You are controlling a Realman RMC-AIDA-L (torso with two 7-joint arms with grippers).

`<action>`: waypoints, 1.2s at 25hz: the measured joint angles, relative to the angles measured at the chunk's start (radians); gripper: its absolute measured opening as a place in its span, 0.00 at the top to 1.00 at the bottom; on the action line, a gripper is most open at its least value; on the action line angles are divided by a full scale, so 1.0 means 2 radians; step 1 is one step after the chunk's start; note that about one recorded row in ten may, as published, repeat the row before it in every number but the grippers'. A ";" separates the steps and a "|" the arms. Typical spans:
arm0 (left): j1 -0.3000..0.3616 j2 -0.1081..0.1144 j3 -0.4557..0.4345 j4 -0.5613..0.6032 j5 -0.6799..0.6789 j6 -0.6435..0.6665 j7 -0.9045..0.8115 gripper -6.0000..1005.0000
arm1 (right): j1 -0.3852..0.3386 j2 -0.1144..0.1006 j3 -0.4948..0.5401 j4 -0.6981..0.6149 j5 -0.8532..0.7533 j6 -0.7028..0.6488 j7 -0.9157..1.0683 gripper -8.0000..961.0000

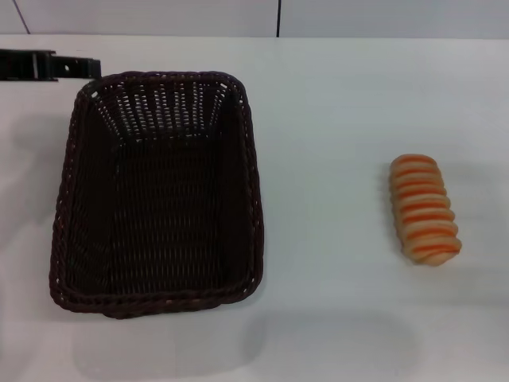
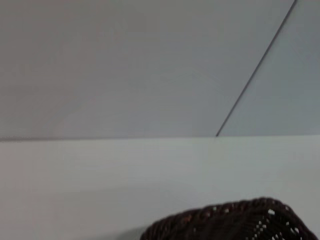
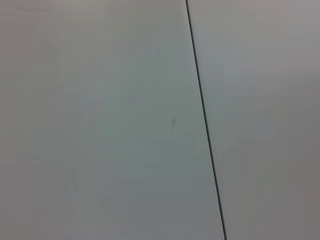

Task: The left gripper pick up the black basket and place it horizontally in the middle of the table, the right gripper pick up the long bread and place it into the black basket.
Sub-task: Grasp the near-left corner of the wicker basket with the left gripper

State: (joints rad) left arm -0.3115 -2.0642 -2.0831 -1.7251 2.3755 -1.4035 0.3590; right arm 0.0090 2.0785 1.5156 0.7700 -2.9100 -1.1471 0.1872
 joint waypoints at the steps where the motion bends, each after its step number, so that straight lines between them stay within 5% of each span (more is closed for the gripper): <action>1: 0.000 0.000 0.003 0.006 0.001 0.003 0.000 0.17 | 0.000 0.000 0.000 0.000 0.000 0.000 0.000 0.27; 30: -0.002 0.000 0.061 0.099 0.066 0.055 -0.007 0.17 | 0.002 -0.001 0.001 0.004 0.000 0.000 -0.001 0.27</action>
State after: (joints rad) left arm -0.3159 -2.0647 -1.9606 -1.5269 2.5066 -1.2940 0.3442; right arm 0.0138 2.0769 1.5170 0.7784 -2.9100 -1.1473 0.1849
